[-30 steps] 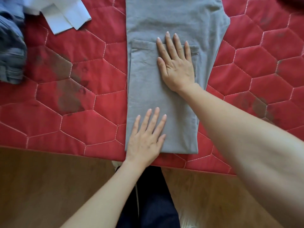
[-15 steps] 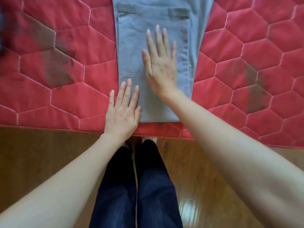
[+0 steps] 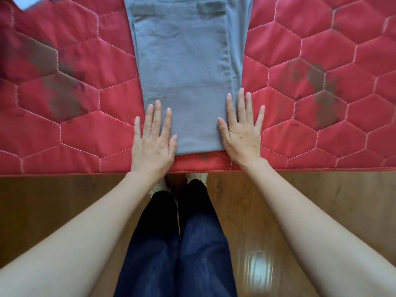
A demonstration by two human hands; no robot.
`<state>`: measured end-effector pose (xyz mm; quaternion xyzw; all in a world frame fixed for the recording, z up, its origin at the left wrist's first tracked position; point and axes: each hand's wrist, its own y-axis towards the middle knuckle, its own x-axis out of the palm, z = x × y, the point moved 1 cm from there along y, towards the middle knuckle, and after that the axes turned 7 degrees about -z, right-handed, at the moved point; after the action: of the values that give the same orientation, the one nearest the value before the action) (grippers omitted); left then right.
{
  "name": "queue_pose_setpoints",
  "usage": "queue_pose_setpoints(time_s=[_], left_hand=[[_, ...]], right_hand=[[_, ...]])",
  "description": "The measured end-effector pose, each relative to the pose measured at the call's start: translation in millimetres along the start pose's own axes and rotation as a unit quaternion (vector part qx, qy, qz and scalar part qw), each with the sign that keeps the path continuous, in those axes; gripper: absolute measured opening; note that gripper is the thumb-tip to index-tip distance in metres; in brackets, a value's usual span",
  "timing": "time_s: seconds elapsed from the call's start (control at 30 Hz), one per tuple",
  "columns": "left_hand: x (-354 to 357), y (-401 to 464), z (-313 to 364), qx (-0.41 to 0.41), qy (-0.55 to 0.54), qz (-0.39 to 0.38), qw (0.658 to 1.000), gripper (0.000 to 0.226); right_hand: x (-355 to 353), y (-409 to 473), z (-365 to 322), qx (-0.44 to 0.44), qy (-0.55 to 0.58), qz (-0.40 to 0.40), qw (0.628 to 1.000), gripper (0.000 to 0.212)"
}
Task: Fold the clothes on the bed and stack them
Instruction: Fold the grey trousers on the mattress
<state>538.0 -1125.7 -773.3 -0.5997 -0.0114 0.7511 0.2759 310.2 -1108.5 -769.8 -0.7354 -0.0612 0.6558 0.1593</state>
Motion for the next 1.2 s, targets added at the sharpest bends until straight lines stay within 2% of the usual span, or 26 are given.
queue_pose_setpoints(time_s=[0.13, 0.23, 0.33, 0.43, 0.5, 0.57, 0.7, 0.8, 1.0, 1.2], left_hand=[[0, 1, -9, 0.049, 0.063, -0.023, 0.997, 0.102], [-3, 3, -16, 0.099, 0.127, -0.027, 0.986, 0.111], [-12, 1, -20, 0.134, 0.171, -0.023, 0.976, 0.102], [-19, -9, -28, 0.219, 0.208, 0.045, 0.952, 0.068], [-25, -15, -36, 0.270, 0.167, 0.107, 0.942, 0.041], [-36, -20, -38, 0.278, 0.087, 0.123, 0.949, 0.031], [-65, -26, -34, 0.191, -0.118, 0.101, 0.969, 0.018], [-105, -30, -28, 0.166, -0.199, 0.090, 0.962, 0.015], [-210, -37, -17, 0.197, -0.208, 0.140, 0.948, 0.010], [-284, -71, -5, 0.227, -0.203, 0.186, 0.934, 0.013]], right_hand=[[3, -19, 7, -0.151, -0.053, 0.008, 0.987, 0.076], [2, -27, 21, -0.221, -0.115, 0.015, 0.968, 0.072], [-7, -25, 30, -0.279, -0.131, 0.087, 0.947, 0.051], [-20, -21, 33, -0.328, -0.109, 0.146, 0.927, 0.033], [-32, -20, 30, -0.331, -0.057, 0.151, 0.930, 0.023], [-44, -19, 27, -0.311, 0.022, 0.128, 0.942, 0.017], [-78, -22, 19, -0.217, 0.143, 0.079, 0.962, 0.012], [-113, -22, 10, -0.189, 0.151, 0.118, 0.963, 0.010], [-198, -33, -6, -0.195, 0.166, 0.201, 0.946, 0.007], [-275, -69, -18, -0.210, 0.166, 0.205, 0.941, 0.008]])
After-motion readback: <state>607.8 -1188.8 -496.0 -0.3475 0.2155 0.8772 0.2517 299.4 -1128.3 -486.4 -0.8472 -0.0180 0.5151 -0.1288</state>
